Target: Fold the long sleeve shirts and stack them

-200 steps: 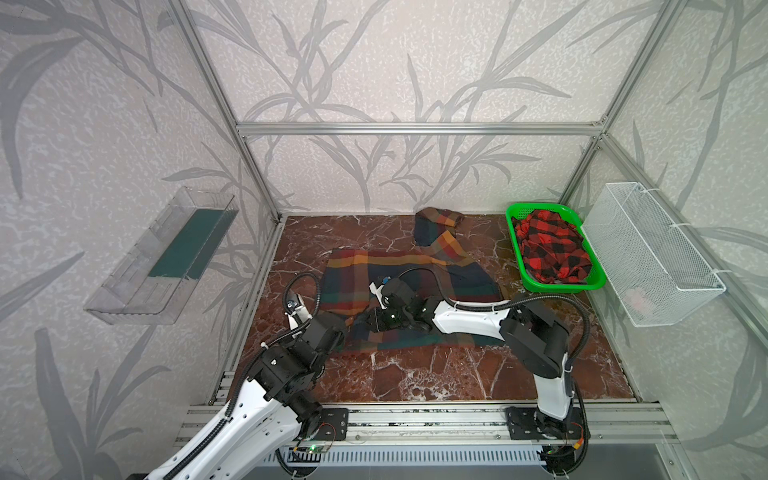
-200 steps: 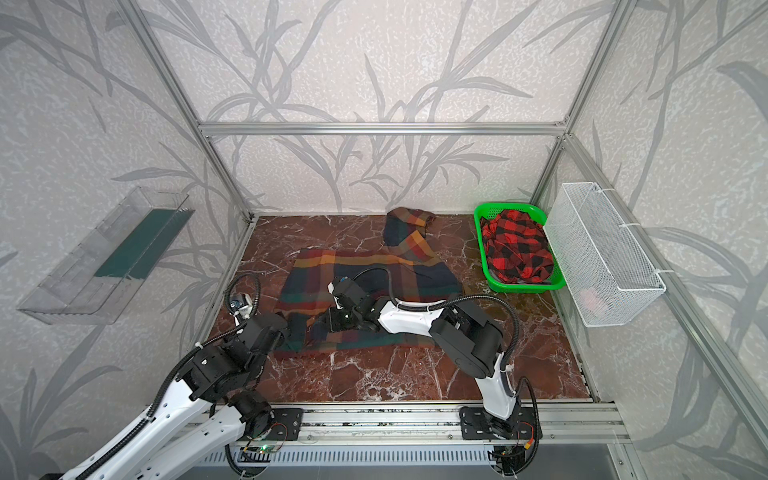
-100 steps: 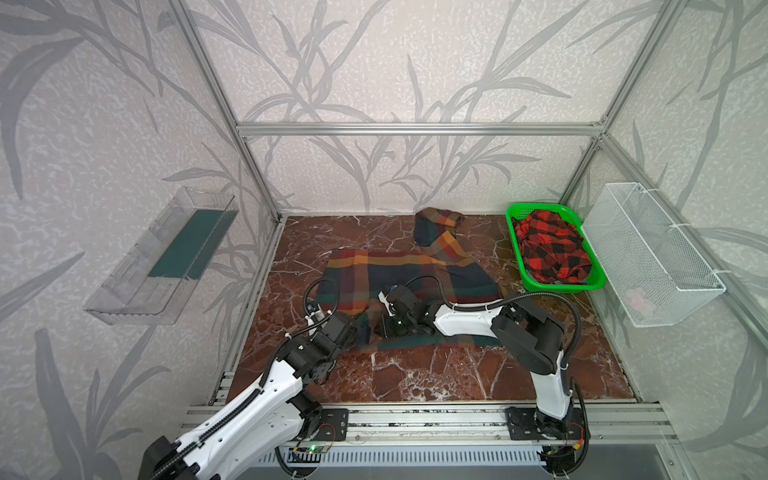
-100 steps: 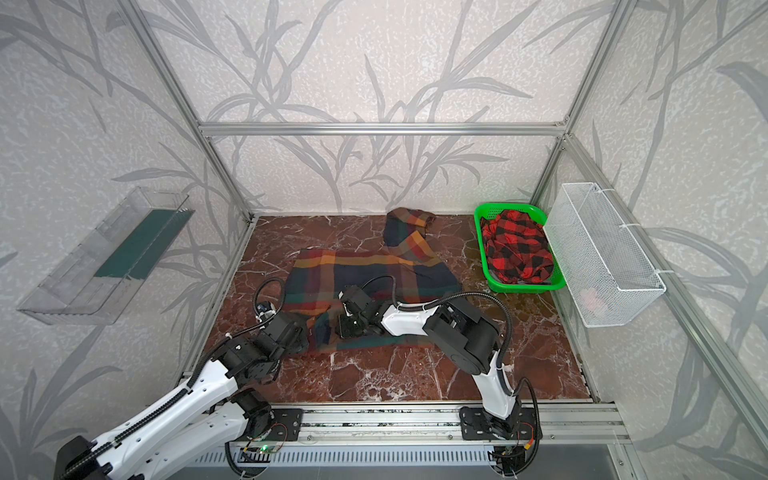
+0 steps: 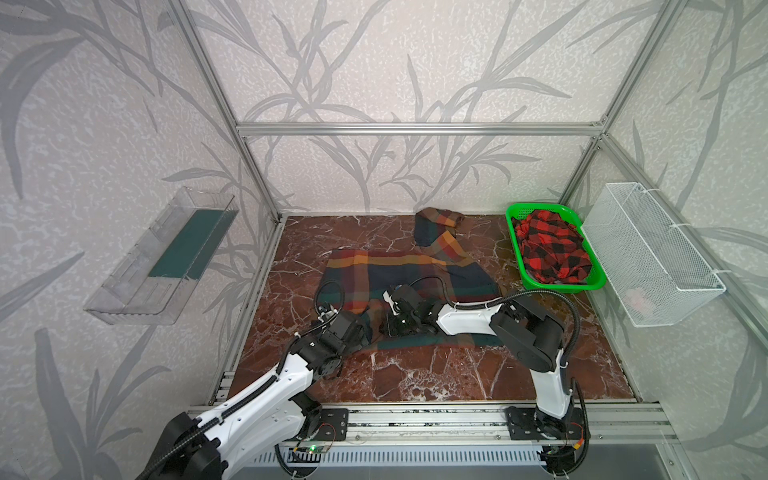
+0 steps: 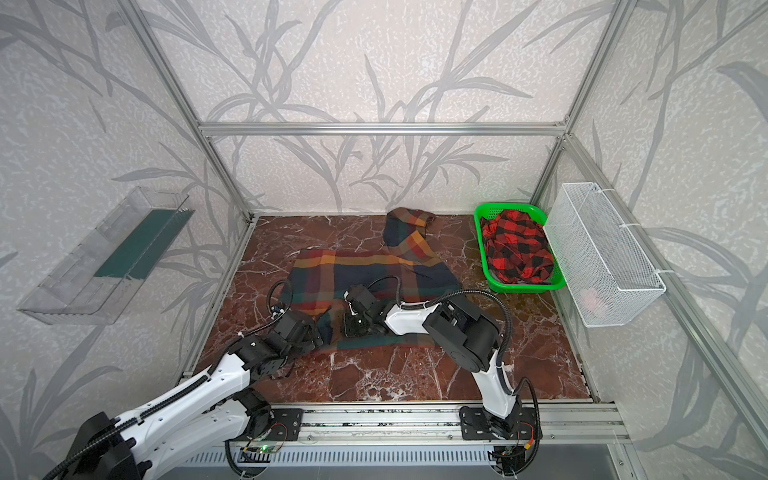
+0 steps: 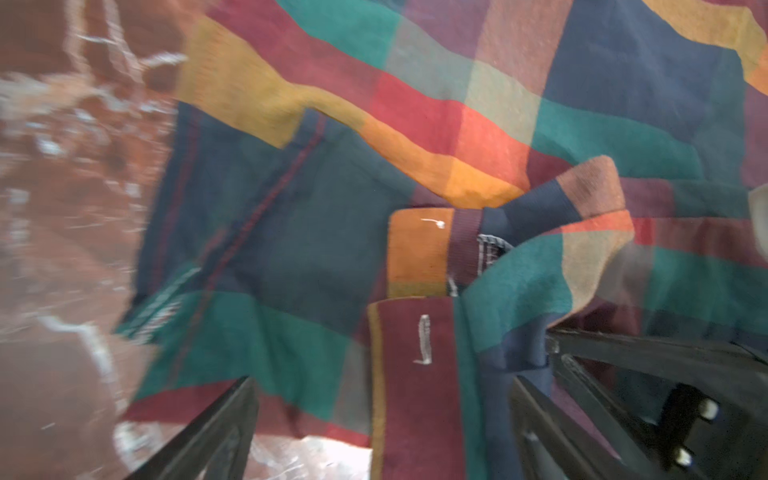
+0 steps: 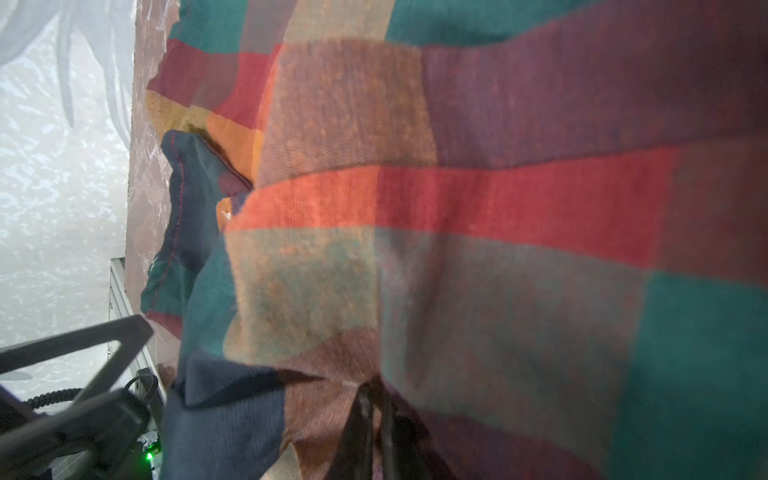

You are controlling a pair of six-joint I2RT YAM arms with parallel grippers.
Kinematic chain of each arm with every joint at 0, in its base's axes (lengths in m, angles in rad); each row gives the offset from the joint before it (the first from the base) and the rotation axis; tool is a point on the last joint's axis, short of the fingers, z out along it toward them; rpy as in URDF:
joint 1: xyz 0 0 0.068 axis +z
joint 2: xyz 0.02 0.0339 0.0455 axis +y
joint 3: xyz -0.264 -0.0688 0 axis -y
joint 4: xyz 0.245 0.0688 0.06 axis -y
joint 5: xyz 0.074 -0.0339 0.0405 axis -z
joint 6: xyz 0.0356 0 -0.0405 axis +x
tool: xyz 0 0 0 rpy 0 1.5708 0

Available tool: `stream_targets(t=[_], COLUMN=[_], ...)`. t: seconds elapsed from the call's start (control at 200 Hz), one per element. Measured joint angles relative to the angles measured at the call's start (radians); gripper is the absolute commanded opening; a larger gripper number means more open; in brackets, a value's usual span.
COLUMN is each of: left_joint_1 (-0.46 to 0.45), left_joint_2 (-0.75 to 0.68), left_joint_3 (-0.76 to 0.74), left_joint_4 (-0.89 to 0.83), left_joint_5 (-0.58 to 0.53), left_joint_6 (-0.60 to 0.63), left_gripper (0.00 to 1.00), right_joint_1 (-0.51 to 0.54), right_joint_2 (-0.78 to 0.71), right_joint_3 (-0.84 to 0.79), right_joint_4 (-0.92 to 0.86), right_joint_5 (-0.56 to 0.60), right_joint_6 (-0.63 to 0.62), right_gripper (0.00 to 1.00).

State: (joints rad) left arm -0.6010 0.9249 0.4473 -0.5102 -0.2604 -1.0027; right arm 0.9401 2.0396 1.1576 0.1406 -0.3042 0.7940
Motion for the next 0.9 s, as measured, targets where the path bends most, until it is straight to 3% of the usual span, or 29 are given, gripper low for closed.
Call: stream_targets(t=[0.225, 0.565, 0.9], left_joint_1=[0.000, 0.001, 0.002], left_joint_2=[0.109, 0.269, 0.318], left_joint_3=[0.000, 0.026, 0.042], left_joint_4=[0.087, 0.203, 0.230], left_joint_5=[0.018, 0.037, 0.042], left_joint_6=[0.021, 0.071, 0.111], left_gripper=[0.89, 0.62, 0.32], right_joint_1=[-0.004, -0.005, -0.006], right_joint_2=[0.002, 0.002, 0.002], right_joint_3=[-0.018, -0.036, -0.055], right_joint_4=[0.039, 0.073, 0.108], right_joint_5=[-0.015, -0.027, -0.038], right_joint_6=[0.014, 0.028, 0.034], right_gripper=[0.06, 0.05, 0.04])
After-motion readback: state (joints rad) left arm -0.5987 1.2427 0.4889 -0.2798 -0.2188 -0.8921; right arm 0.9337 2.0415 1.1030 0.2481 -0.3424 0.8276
